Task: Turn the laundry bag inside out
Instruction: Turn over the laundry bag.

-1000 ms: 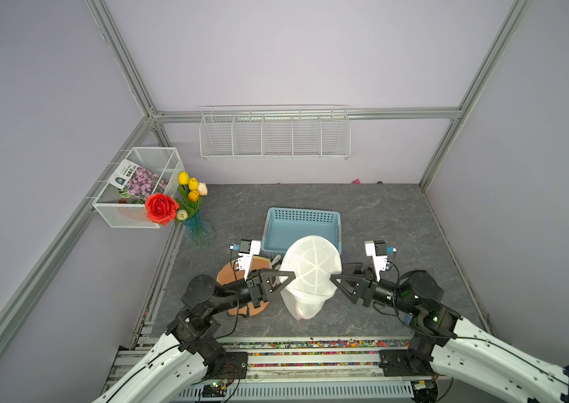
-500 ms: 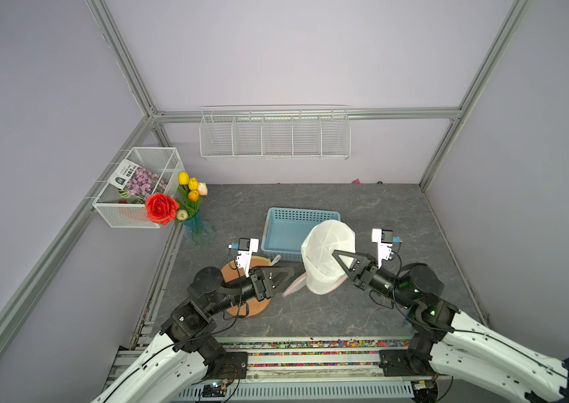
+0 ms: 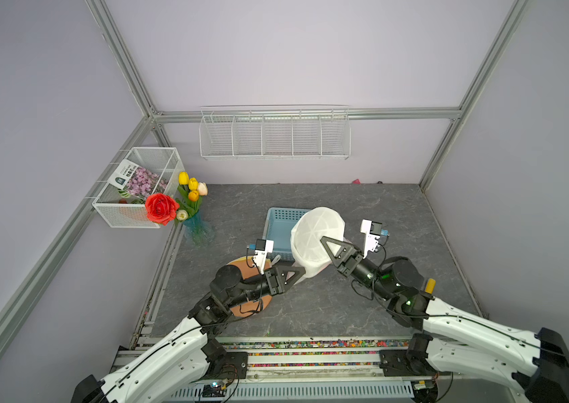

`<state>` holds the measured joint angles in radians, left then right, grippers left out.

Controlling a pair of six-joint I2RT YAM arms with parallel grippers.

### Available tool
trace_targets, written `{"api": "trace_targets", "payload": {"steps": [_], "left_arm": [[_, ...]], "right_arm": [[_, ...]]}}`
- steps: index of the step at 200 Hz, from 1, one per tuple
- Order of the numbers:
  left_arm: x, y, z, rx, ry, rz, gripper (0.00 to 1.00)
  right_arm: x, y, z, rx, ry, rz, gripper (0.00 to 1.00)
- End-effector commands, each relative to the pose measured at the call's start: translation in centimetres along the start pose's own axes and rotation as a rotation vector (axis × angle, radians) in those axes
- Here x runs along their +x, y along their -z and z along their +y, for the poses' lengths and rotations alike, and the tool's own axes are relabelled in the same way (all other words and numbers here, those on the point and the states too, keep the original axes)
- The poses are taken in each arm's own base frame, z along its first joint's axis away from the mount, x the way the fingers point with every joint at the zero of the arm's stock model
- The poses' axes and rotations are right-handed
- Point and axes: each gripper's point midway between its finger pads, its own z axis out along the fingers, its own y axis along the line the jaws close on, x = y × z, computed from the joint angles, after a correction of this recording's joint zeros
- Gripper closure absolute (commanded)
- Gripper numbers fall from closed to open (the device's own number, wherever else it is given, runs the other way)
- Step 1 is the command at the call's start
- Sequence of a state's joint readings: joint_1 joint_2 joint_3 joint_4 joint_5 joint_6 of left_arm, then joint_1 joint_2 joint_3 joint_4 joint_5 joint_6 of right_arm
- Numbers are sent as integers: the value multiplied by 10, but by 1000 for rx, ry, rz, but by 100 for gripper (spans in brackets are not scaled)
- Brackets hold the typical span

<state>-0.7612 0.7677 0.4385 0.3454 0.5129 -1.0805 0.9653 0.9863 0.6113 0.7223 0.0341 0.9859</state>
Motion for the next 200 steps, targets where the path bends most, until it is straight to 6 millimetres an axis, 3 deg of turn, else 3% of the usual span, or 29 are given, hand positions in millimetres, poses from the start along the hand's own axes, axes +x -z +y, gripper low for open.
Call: {"api": "trace_targets", "payload": {"steps": [1, 16, 44, 69, 98, 117, 138, 149, 170, 200], "left_arm": [[-14, -4, -16, 83, -17, -65, 57], [-13, -8, 5, 14, 26, -73, 100], [-8, -13, 47, -123, 107, -83, 100], [-8, -9, 69, -210, 131, -102, 100], [-16, 0, 69, -248, 105, -126, 100], [-10, -3, 37, -177, 13, -34, 100], [3, 4, 2, -137, -84, 49, 62], [6, 14, -22, -83, -143, 40, 49], [0, 38, -51, -37, -214, -30, 44], [-30, 71, -51, -136, -296, -240, 36]], "right_arm": [[-19, -5, 41, -139, -58, -83, 100], [-22, -10, 53, -179, -68, -85, 100], [-29, -18, 75, -268, -118, -87, 100], [-33, -16, 82, -302, -153, -98, 100], [-36, -2, 69, -248, -180, -122, 100], [-38, 7, 65, -225, -175, -133, 100], [-33, 6, 49, -154, -164, -23, 100], [-31, 9, 42, -147, -161, 23, 100], [-27, 19, 30, -128, -148, 85, 100], [-12, 28, 31, -158, -131, 206, 100]]}}
